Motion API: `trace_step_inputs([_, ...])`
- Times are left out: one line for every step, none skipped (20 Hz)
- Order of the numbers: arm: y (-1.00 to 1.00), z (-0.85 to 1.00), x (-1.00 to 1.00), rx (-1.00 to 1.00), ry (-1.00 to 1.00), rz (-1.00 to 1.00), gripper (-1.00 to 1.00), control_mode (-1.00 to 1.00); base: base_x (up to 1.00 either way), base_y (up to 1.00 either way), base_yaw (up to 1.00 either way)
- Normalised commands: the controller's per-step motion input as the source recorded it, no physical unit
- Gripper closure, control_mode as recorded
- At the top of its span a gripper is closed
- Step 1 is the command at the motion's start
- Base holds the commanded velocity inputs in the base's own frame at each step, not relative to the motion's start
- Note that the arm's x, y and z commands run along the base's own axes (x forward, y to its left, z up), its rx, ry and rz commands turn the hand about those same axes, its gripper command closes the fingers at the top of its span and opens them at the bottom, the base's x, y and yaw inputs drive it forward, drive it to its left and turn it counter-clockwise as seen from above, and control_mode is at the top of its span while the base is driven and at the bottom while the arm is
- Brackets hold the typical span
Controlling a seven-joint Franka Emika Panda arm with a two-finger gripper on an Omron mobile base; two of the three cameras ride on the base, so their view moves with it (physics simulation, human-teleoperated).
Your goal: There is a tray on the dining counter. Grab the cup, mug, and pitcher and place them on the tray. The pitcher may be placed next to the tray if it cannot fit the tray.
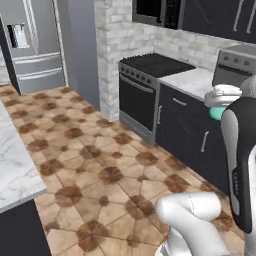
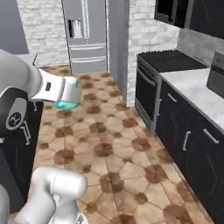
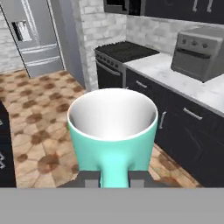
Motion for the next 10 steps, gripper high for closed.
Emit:
trace_step_inputs([0.0, 0.0, 0.0, 0.0, 0.0, 0.0, 1.0, 1.0, -0.29, 0.51, 0.97])
trace_step_inputs([0.0, 0.0, 0.0, 0.0, 0.0, 0.0, 1.0, 1.0, -0.26, 0.5, 0.97])
trace_step_inputs([0.0, 0.0, 0.0, 0.0, 0.0, 0.0, 1.0, 1.0, -0.23, 0.47, 0.98])
trace_step_inputs([0.0, 0.0, 0.0, 0.0, 0.0, 0.0, 1.0, 1.0, -0.21, 0.46, 0.98])
trace_step_inputs([0.0, 0.0, 0.0, 0.0, 0.0, 0.0, 1.0, 1.0, -0.2, 0.44, 0.99])
trace_step_inputs([0.0, 0.0, 0.0, 0.0, 0.0, 0.0, 1.0, 1.0, -0.21, 0.44, 0.99])
trace_step_inputs([0.0, 0.0, 0.0, 0.0, 0.0, 0.0, 1.0, 1.0, -0.2, 0.44, 0.99])
trace_step_inputs([0.0, 0.0, 0.0, 0.0, 0.0, 0.0, 1.0, 1.0, -0.21, 0.44, 0.99])
trace_step_inputs([0.0, 0.0, 0.0, 0.0, 0.0, 0.0, 1.0, 1.0, -0.21, 0.45, 0.99])
trace_step_inputs([0.0, 0.0, 0.0, 0.0, 0.0, 0.0, 1.0, 1.0, -0.21, 0.48, 0.98])
